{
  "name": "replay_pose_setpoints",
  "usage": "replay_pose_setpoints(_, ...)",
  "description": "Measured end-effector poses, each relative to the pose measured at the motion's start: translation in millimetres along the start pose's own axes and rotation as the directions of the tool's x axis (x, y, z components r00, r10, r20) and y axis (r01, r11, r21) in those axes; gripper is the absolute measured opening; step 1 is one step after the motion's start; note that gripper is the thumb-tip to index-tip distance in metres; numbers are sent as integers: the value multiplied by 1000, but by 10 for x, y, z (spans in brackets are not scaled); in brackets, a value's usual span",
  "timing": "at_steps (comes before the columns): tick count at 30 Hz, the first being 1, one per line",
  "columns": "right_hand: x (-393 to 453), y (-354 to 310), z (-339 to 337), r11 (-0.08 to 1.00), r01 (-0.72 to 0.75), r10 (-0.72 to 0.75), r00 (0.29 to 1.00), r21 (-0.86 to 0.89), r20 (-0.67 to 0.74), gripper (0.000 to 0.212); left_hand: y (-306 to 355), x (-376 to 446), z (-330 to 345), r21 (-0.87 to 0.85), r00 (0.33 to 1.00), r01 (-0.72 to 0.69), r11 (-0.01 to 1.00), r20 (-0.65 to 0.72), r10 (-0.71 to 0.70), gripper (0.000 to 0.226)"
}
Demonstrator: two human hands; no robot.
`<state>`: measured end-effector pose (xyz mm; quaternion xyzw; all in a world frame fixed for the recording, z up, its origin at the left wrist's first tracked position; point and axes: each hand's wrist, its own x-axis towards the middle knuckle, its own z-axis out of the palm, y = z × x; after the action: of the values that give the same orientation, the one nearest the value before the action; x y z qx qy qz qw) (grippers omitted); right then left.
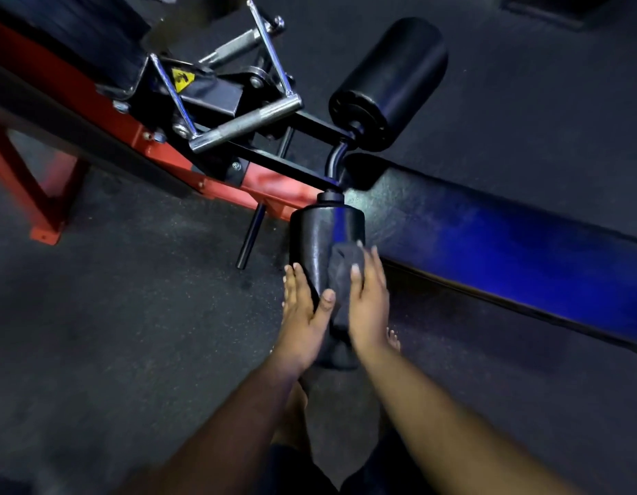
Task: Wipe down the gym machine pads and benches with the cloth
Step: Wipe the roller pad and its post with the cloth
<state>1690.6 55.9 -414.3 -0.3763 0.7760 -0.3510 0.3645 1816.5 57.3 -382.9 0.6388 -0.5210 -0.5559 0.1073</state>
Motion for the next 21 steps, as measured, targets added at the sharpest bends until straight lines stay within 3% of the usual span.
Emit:
replay_pose_setpoints(2,544,-350,130,983,88,-92,996,-161,-16,50,-16,-12,5,-18,1000,4,1000,6,-3,133)
replay_pose_setpoints(5,845,-664,169,886,210,-168,976,-413,137,52,23,-10,-32,-114,999,25,993,40,-21,133)
replay_pose_setpoints(9,9,-297,-110,815,389,-281,914,-429,295,64,76,-50,-195,-328,995,77,941,83,-52,133)
replay_pose_setpoints(12,-184,-174,-121,801,370,-189,902,-470,387,72,2,-35,-203,-309,992,80,948,116,-46,128)
replay_pose_setpoints(15,148,-433,24,777,339,-147,917,-531,372,83,-29,34,-254,-373,988,108,922,145,-57,124)
replay_pose_setpoints(21,-103,-352,-37,761,356,-205,925,-542,318,62,21,13,-345,-274,981,142,951,169,-97,120)
